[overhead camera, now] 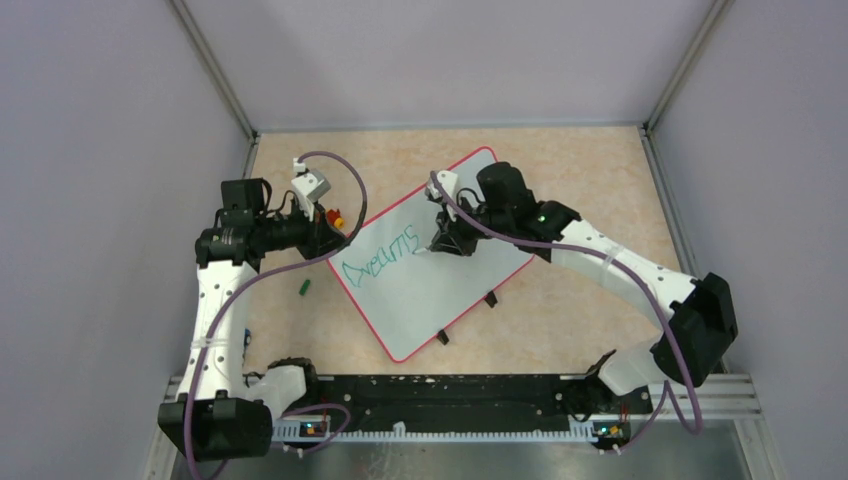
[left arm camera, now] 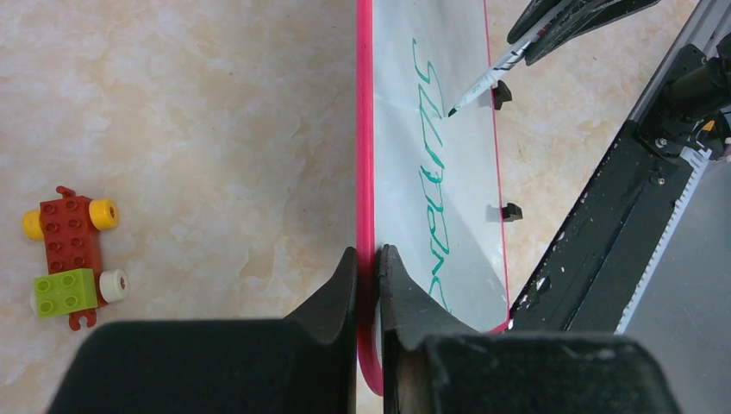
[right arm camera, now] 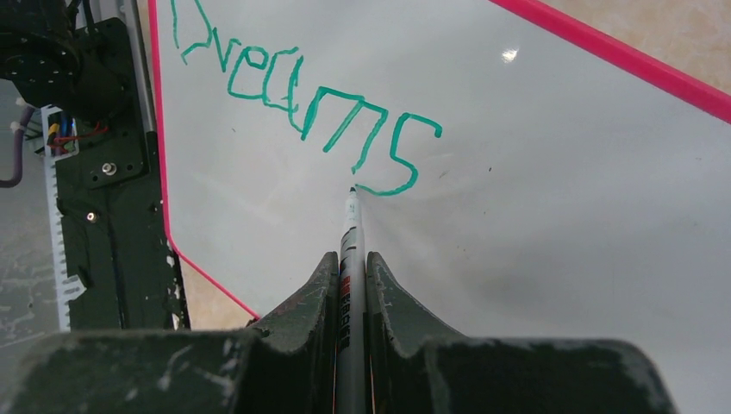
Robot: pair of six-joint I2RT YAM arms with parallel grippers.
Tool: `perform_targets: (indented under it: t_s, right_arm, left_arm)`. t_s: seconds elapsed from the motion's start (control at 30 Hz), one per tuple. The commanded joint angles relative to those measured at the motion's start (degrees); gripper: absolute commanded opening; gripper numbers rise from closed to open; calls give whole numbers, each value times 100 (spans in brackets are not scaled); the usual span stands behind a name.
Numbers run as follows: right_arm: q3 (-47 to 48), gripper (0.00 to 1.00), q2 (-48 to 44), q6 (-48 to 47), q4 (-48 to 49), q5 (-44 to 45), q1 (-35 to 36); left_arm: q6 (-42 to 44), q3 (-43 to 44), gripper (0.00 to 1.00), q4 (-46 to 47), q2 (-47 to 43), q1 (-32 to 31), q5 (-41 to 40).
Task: Write a sentence on the whiteboard
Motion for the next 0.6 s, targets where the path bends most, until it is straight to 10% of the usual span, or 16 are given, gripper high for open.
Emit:
perform_targets:
  t_s: [0.0, 0.57]
  right_arm:
    - [352, 0, -398, 115, -92, -250, -227]
    - [378, 0, -353, -78, 14, -194, -739]
  left_arm:
    - [67, -82, 0, 110, -56, -105, 6]
    - [85, -99, 0, 106, -73, -103, 9]
